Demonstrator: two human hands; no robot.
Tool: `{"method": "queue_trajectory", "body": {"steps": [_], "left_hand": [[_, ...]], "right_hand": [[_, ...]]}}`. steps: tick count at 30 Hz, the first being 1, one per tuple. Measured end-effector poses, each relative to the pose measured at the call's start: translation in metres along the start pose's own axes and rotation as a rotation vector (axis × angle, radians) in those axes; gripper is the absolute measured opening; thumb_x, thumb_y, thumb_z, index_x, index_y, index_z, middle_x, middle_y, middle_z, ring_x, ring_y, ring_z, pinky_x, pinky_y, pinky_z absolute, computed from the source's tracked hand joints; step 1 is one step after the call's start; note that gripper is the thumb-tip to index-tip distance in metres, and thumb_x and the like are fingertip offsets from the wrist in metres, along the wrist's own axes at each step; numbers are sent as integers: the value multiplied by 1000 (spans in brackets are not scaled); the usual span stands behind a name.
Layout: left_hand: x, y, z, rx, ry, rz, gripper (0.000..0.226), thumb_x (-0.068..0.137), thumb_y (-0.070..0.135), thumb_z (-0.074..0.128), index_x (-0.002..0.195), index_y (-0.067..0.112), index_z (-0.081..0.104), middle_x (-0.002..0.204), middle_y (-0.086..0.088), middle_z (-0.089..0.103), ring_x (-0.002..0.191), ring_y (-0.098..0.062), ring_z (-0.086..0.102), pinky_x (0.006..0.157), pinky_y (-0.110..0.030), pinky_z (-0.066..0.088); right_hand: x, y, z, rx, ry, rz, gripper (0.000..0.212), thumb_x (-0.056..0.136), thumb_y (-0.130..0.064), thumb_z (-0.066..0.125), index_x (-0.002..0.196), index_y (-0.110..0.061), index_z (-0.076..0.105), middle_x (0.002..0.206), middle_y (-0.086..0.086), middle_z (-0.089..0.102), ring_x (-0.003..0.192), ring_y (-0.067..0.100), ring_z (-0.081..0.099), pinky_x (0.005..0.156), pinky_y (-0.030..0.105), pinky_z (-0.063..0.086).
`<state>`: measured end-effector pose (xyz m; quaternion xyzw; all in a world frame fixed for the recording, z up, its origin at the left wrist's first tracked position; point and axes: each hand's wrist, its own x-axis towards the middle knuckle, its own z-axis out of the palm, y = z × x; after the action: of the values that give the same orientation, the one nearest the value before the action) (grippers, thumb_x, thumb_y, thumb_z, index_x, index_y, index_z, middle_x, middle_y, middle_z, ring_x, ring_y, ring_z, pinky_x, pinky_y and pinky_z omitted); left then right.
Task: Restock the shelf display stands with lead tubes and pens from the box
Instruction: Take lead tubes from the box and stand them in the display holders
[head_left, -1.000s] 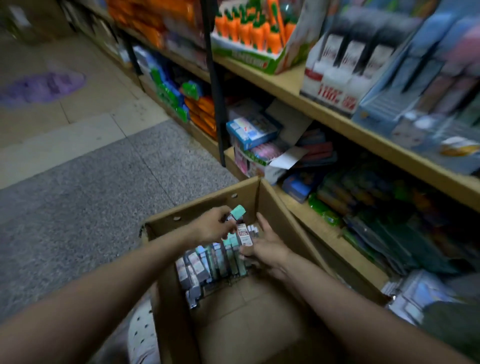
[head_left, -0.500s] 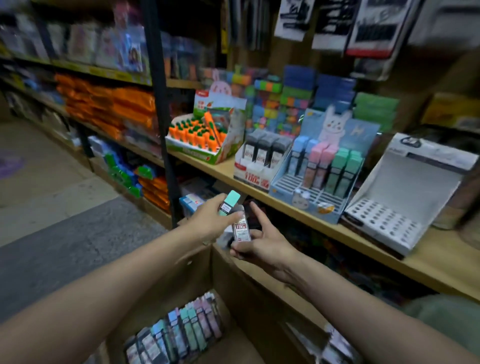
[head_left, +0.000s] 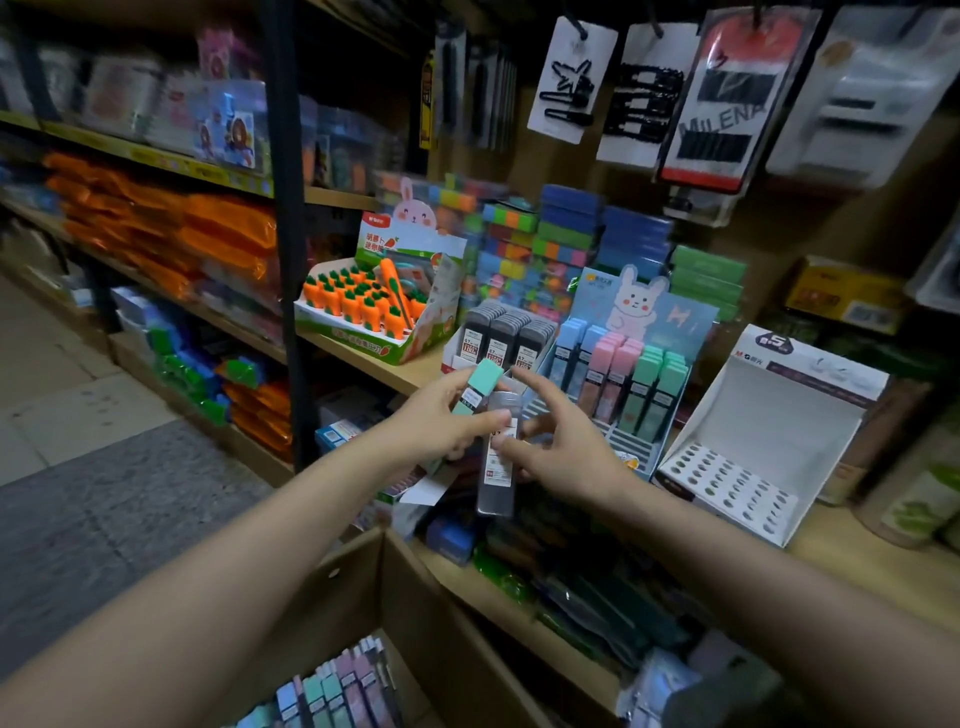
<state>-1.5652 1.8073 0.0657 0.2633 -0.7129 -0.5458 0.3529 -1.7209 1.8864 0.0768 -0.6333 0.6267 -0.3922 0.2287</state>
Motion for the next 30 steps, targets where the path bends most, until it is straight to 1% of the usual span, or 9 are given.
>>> {"method": "queue_trajectory", "body": {"steps": [3,4,6,9,14,18,22,26,30], "left_hand": [[5,-3,-3,-23,11,6,22,90,19,68,110,23,62,57,12,56,48,-8,41,44,-22,33],[7,-4,-4,-15,24,16,21,90,21,67,110,24,62,56,13,57,47,-7,42,43,-22,34],[10,-4,-5,-19,51,25,24,90,24,67,113,27,61,63,11,60,49,-7,45,43,-21,37],[18,-4,-8,-101,118,-48,32,92,33,63,121,26,51,85,-1,62,54,-9,48,45,-21,39],[27,-3,-19,-298,122,-157,24,104,39,33,116,19,40,75,1,57,50,-11,43,45,-23,35],[32,-5,-24,-226,166,-154,27,105,24,29,128,17,40,83,-6,52,57,-13,47,49,-24,39],[34,-7,-27,-211,215,-158,30,104,17,32,133,11,40,89,-9,52,64,-14,49,50,-23,43],[34,-12,-22,-187,217,-162,30,99,3,34,128,7,43,83,-6,56,65,-13,48,56,-25,43],[34,-17,-12,-133,208,-165,26,102,9,39,127,12,47,86,-3,57,69,-10,52,60,-24,49]], "right_hand": [[10,-3,-6,-271,92,-109,52,83,-36,72,131,-46,53,81,-15,65,77,-6,62,68,6,45],[14,-6,-8,-314,101,-120,51,83,-36,73,129,-45,55,78,-17,64,75,-9,61,65,1,39],[23,-12,-11,-343,100,-131,49,83,-34,73,129,-41,57,79,-16,66,74,-7,61,69,8,46],[40,-24,-22,-300,119,-107,47,84,-25,74,127,-30,56,92,-7,66,76,7,68,75,31,59],[71,-41,-40,-195,185,-84,42,86,-20,72,121,-25,50,91,0,63,58,6,69,51,18,54],[89,-52,-43,-261,154,-159,26,90,-19,68,108,-23,50,88,-1,64,62,7,69,59,31,61],[108,-53,-61,-308,295,-167,14,94,-20,62,104,-21,51,85,5,69,69,14,70,67,34,60],[116,-39,-64,-482,316,-151,13,94,-24,61,103,-21,52,88,4,66,77,19,65,70,33,47],[119,-24,-60,-585,285,-155,14,90,-25,68,97,-18,58,92,4,66,82,21,61,70,29,44]]}}
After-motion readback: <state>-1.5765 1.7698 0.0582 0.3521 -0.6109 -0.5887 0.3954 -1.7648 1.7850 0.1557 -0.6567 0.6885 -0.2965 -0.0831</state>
